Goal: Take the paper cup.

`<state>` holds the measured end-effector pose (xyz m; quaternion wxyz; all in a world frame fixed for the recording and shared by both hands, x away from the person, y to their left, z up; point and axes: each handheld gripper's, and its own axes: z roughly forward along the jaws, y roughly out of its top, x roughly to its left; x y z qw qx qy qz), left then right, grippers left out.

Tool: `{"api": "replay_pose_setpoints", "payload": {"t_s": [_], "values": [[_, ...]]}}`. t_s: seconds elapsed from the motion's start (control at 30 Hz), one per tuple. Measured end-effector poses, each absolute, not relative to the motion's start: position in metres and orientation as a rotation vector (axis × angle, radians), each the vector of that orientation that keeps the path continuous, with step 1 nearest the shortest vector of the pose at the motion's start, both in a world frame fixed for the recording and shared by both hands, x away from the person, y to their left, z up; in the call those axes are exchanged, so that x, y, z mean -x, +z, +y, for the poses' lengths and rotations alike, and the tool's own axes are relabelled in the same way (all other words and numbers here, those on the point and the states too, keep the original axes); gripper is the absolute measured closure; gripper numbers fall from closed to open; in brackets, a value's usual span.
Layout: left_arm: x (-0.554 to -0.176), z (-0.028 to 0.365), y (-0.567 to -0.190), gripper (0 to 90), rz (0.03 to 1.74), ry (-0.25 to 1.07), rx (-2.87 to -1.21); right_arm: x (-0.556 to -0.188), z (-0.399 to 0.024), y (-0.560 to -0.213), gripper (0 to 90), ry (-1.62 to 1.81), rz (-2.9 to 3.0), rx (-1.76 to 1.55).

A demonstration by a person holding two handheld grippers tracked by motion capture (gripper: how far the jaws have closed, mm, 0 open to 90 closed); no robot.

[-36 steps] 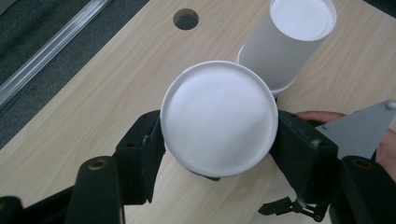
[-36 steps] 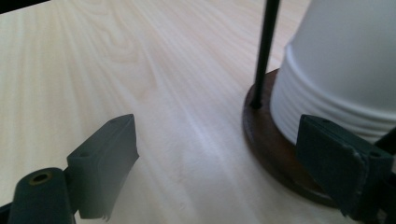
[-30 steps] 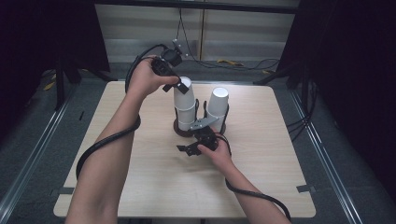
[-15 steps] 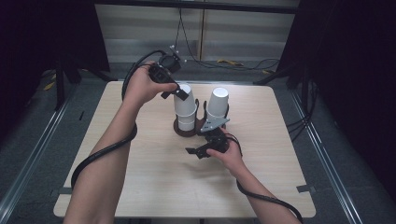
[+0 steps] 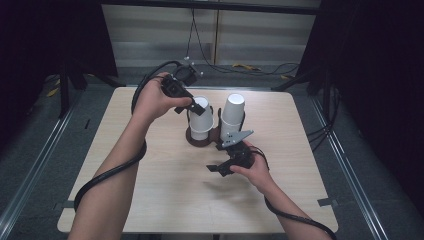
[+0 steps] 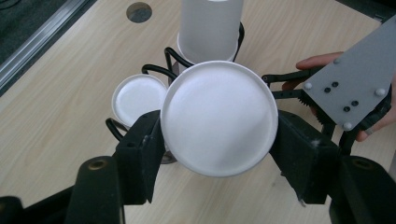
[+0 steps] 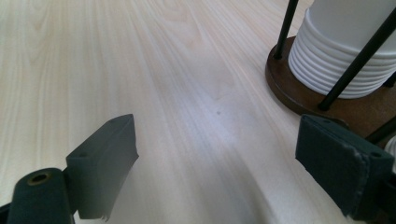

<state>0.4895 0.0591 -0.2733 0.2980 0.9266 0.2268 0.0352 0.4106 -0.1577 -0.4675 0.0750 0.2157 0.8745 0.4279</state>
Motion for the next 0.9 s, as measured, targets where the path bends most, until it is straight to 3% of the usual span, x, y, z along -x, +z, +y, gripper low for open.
{"api": "replay_pose_setpoints", "payload": {"t_s": [0.9], "values": [[-0.462,0.03,-0.305,36.2,0.492,0.036,-2.495,-0.391,-0.203,-0.464,12.5,1.29,2.618,-0.695]]}}
